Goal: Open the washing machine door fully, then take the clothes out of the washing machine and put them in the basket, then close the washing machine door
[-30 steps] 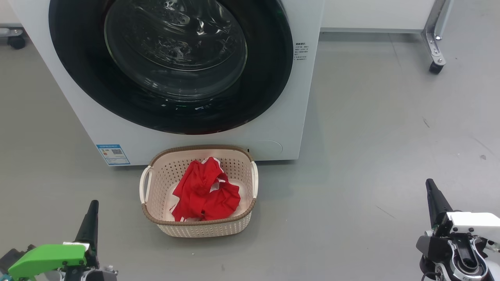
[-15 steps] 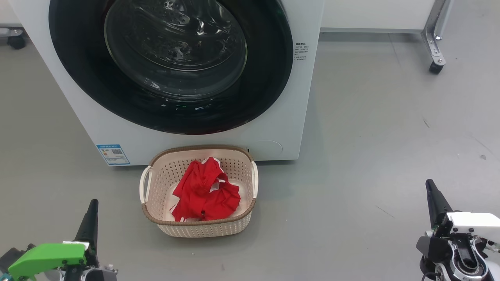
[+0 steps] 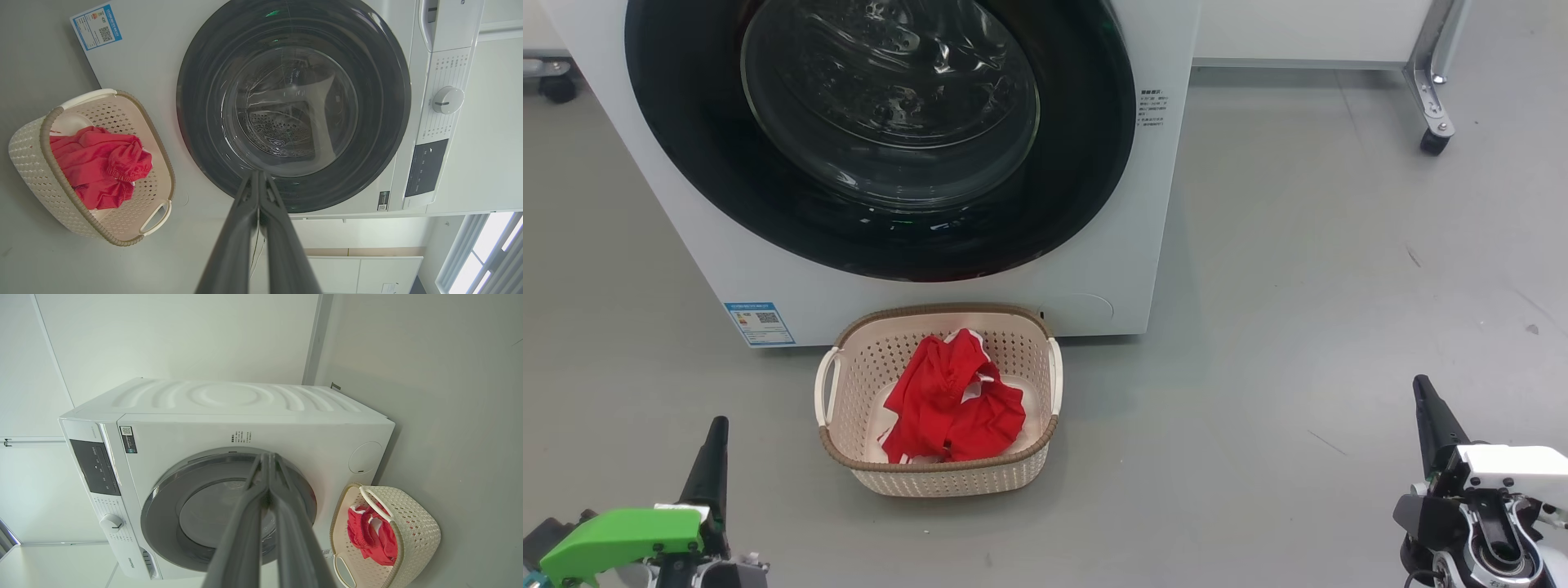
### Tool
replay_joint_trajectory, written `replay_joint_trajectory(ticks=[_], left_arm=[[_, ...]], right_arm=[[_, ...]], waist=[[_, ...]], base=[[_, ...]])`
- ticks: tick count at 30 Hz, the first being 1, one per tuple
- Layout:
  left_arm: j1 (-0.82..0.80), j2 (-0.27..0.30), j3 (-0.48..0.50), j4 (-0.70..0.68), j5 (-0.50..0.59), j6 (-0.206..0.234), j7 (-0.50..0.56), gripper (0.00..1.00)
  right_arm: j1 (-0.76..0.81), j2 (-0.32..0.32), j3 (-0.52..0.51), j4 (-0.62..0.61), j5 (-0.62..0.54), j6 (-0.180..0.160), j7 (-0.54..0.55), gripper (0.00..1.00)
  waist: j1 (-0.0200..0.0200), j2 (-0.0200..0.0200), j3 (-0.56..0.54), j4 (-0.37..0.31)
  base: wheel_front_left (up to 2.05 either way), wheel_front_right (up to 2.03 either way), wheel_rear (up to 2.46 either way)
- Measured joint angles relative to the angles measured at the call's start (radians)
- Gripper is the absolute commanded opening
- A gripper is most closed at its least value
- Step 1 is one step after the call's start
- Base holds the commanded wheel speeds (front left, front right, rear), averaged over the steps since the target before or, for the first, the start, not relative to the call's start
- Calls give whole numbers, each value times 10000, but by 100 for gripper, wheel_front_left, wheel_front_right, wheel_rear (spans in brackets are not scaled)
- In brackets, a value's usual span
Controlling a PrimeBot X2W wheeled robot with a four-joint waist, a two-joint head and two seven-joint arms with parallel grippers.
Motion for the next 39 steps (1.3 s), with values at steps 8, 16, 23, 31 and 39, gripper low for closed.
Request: replay_joint_trajectory(ticks=[8,16,23,31,39], left_arm=[[-8,-4,4,6,0,0,73,0],[-10,-10,8,12,2,0,73,0],[-11,-17,13,15,2,0,73,0],[-12,-21,21,19,2,0,73,0],[-12,-23,27,25,2,0,73,0]], right_arm=[[-1,2,-8,13,0,0,31,0],[-2,2,-15,25,0,0,31,0],[-3,4,-25,35,0,0,33,0],[-3,4,-33,42,0,0,42,0],[-4,6,-42,58,0,0,44,0]], waist=[[0,0,0,0],[0,0,-1,0],[0,0,-1,0],[0,0,-1,0],[0,0,-2,0]], base=[[0,0,0],[0,0,0],[0,0,0],[0,0,0],[0,0,0]])
